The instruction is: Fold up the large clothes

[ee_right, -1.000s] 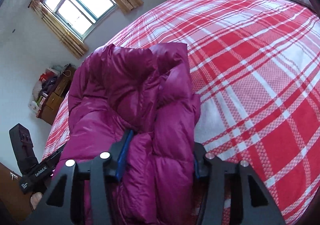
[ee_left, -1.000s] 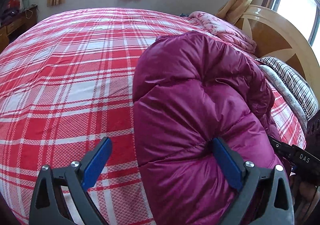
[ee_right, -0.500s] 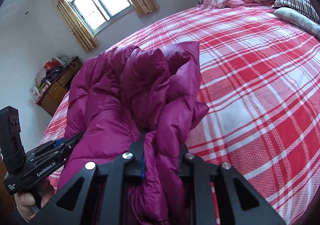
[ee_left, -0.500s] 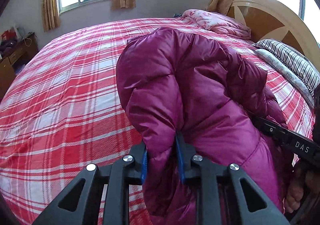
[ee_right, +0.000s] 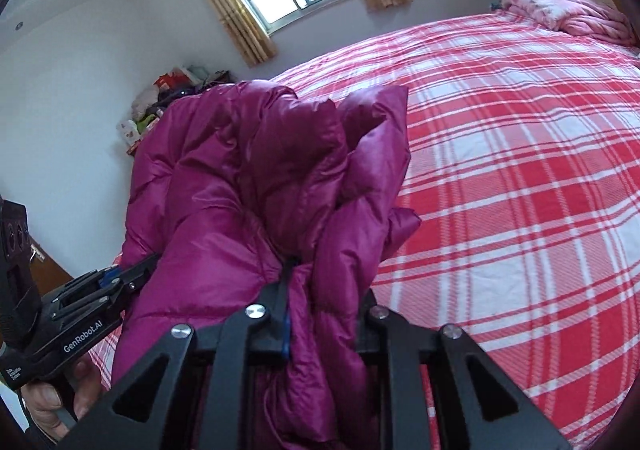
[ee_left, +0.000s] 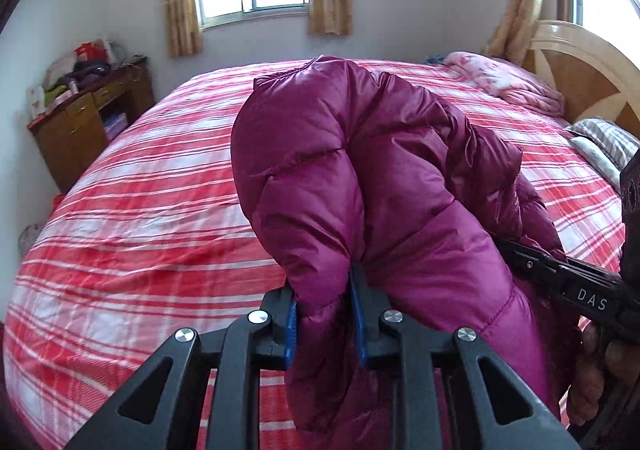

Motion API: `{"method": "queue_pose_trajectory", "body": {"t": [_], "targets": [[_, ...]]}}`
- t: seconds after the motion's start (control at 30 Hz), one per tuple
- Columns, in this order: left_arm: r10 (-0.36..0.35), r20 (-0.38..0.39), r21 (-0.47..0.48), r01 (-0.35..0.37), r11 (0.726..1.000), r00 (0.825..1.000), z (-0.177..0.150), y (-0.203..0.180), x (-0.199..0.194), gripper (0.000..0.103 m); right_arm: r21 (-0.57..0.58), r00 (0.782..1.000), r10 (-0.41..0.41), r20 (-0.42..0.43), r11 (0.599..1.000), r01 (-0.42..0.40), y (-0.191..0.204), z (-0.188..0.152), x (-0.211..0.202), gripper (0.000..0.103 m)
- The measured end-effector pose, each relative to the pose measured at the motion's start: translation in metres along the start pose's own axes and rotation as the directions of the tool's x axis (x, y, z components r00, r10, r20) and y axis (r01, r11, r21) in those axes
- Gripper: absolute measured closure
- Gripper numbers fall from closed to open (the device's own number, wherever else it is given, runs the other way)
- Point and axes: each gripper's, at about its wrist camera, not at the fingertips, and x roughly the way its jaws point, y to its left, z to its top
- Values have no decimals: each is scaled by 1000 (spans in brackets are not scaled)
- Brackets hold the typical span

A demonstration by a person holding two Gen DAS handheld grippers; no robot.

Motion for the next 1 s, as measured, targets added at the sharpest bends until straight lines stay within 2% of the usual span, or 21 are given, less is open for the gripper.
{"method": "queue_pose_trajectory", "body": {"t": [0.17, 0.47, 0.63, 1.0], "targets": [[43, -1, -53, -43, 998, 999, -8, 39, -8, 80, -45, 998, 53, -45, 997, -55, 30, 3, 33, 82], [112, -23, -93, -114, 989, 993, -30, 81, -21, 80, -95, 986, 104, -128, 989, -116, 64, 3, 82, 82], [125, -47, -116, -130, 985, 991, -42, 103, -18, 80, -118, 980, 107, -168, 985, -127, 75, 0, 105, 82], [121, -72, -151, -130, 980, 990, -61, 119, -9, 80, -130, 976, 98, -193, 984, -125, 81, -5, 117, 82]]}}
